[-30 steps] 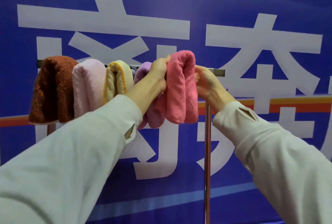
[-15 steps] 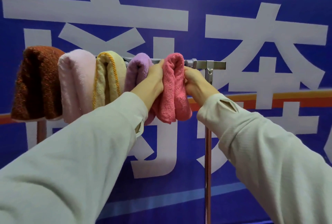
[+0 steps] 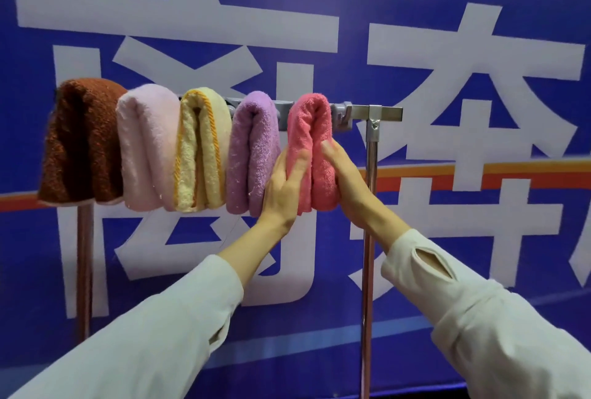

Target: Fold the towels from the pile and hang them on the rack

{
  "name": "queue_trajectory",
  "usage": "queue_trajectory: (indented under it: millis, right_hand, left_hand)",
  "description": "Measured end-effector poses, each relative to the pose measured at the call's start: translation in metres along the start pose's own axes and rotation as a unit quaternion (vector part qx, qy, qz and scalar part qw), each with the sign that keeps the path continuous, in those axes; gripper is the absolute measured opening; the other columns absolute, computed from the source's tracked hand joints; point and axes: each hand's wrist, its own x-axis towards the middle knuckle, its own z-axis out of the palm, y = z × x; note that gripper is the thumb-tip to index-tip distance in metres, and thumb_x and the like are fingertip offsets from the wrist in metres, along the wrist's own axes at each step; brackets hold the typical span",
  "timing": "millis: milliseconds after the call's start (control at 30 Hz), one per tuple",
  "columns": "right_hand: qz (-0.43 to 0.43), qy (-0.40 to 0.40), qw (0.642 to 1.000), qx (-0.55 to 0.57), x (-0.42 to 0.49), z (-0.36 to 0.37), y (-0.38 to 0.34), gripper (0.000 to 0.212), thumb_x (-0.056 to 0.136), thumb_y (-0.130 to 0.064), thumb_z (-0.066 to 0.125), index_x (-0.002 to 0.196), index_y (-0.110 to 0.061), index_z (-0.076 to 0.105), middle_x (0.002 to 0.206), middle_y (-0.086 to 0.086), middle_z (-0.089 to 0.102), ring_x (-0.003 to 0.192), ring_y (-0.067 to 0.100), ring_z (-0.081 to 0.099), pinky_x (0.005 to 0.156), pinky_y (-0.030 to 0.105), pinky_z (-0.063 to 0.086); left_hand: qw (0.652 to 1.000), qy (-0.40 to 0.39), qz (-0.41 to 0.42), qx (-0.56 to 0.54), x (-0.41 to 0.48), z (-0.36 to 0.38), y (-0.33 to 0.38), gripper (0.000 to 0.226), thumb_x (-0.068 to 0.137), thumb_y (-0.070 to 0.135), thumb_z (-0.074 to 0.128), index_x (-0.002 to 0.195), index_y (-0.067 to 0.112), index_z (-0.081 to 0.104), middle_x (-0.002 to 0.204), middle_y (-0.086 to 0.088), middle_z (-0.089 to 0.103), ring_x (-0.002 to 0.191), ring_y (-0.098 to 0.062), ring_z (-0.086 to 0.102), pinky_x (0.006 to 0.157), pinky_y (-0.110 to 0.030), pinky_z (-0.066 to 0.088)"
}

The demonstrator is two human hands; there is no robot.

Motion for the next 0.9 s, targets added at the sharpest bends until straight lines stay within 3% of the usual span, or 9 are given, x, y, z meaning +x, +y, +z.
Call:
queue_trajectory:
  millis: [67, 167, 333, 400, 533, 600, 700, 833, 900]
  right_hand:
    - [-0.001, 0.001, 0.999, -0.042, -0.004, 0.001, 0.001, 0.032, 0.096, -0.020, 0.054, 0.127, -0.024, 0.052, 0.119, 0.005, 0.065, 0.108, 0.019, 0.066, 0.095, 0.043, 0.054]
    - [-0.005, 0.024, 0.995, -0.098, -0.009, 0.001, -0.002, 0.032, 0.090, -0.003, 0.046, 0.117, -0.019, 0.053, 0.105, 0.007, 0.064, 0.096, 0.020, 0.064, 0.086, 0.042, 0.057]
    - [-0.004, 0.048, 0.980, -0.192, -0.019, 0.009, 0.000, 0.046, 0.093, -0.001, 0.037, 0.135, -0.017, 0.047, 0.113, -0.001, 0.061, 0.102, 0.016, 0.062, 0.083, 0.030, 0.054]
    - [0.018, 0.062, 0.972, -0.227, -0.024, 0.014, 0.012, 0.046, 0.092, -0.002, 0.037, 0.135, -0.014, 0.048, 0.117, 0.006, 0.062, 0.100, 0.020, 0.062, 0.085, 0.034, 0.054]
    - [0.033, 0.056, 0.966, -0.251, -0.033, 0.020, 0.028, 0.046, 0.094, -0.004, 0.037, 0.138, -0.017, 0.045, 0.117, 0.007, 0.063, 0.102, 0.022, 0.062, 0.093, 0.041, 0.052]
    - [0.033, 0.055, 0.964, -0.257, -0.034, 0.023, 0.031, 0.051, 0.094, -0.003, 0.036, 0.141, -0.021, 0.042, 0.116, 0.008, 0.063, 0.100, 0.023, 0.062, 0.088, 0.038, 0.053]
    - [0.042, 0.035, 0.963, -0.262, -0.040, 0.027, 0.031, 0.065, 0.093, 0.002, 0.034, 0.150, -0.029, 0.028, 0.120, 0.002, 0.060, 0.100, 0.018, 0.059, 0.081, 0.028, 0.048]
    - [0.059, -0.020, 0.961, -0.271, -0.055, 0.027, 0.032, 0.084, 0.088, 0.014, 0.030, 0.155, -0.032, 0.007, 0.150, 0.001, 0.037, 0.129, 0.018, 0.045, 0.091, 0.018, 0.038]
    - [0.069, -0.029, 0.957, -0.280, -0.062, 0.026, 0.033, 0.085, 0.088, 0.014, 0.031, 0.155, -0.031, 0.002, 0.155, 0.004, 0.031, 0.109, 0.014, 0.056, 0.072, 0.008, 0.041]
  left_hand:
    - [1.000, 0.000, -0.004, 0.025, -0.005, -0.001, 0.001, 0.037, 0.092, 0.033, 0.056, 0.129, 0.030, 0.053, 0.115, 0.004, 0.066, 0.102, -0.010, 0.065, 0.074, -0.015, 0.053]
    - [0.995, 0.011, -0.012, 0.096, -0.004, 0.000, 0.000, 0.053, 0.087, 0.007, 0.053, 0.136, 0.024, 0.046, 0.109, 0.000, 0.064, 0.092, -0.015, 0.064, 0.061, -0.016, 0.053]
    - [0.990, 0.029, -0.053, 0.127, -0.011, -0.001, -0.010, 0.053, 0.086, 0.004, 0.044, 0.136, 0.022, 0.043, 0.116, -0.003, 0.060, 0.100, -0.021, 0.061, 0.083, -0.038, 0.055]
    - [0.987, 0.033, -0.072, 0.143, -0.016, 0.000, -0.017, 0.054, 0.084, 0.002, 0.044, 0.135, 0.021, 0.043, 0.117, -0.005, 0.061, 0.103, -0.023, 0.060, 0.089, -0.036, 0.051]
    - [0.983, 0.050, -0.082, 0.155, -0.022, 0.003, -0.016, 0.061, 0.084, -0.004, 0.043, 0.140, 0.019, 0.038, 0.124, -0.005, 0.056, 0.106, -0.021, 0.054, 0.084, -0.027, 0.040]
    - [0.985, 0.049, -0.075, 0.147, -0.021, 0.003, -0.014, 0.066, 0.084, -0.007, 0.041, 0.143, 0.020, 0.034, 0.129, -0.004, 0.053, 0.113, -0.021, 0.052, 0.088, -0.025, 0.038]
    - [0.987, -0.027, -0.066, 0.144, -0.024, 0.002, -0.017, 0.072, 0.085, -0.011, 0.039, 0.147, 0.025, 0.029, 0.139, -0.001, 0.049, 0.125, -0.016, 0.047, 0.099, -0.025, 0.037]
    - [0.978, -0.095, -0.082, 0.168, -0.036, -0.008, -0.023, 0.094, 0.079, -0.019, 0.030, 0.152, 0.035, 0.010, 0.157, 0.005, 0.023, 0.142, -0.011, 0.025, 0.118, -0.035, 0.023]
    - [0.971, -0.118, -0.095, 0.186, -0.041, -0.013, -0.024, 0.099, 0.078, -0.020, 0.029, 0.151, 0.039, 0.000, 0.160, 0.009, 0.009, 0.144, -0.010, 0.019, 0.119, -0.037, 0.022]
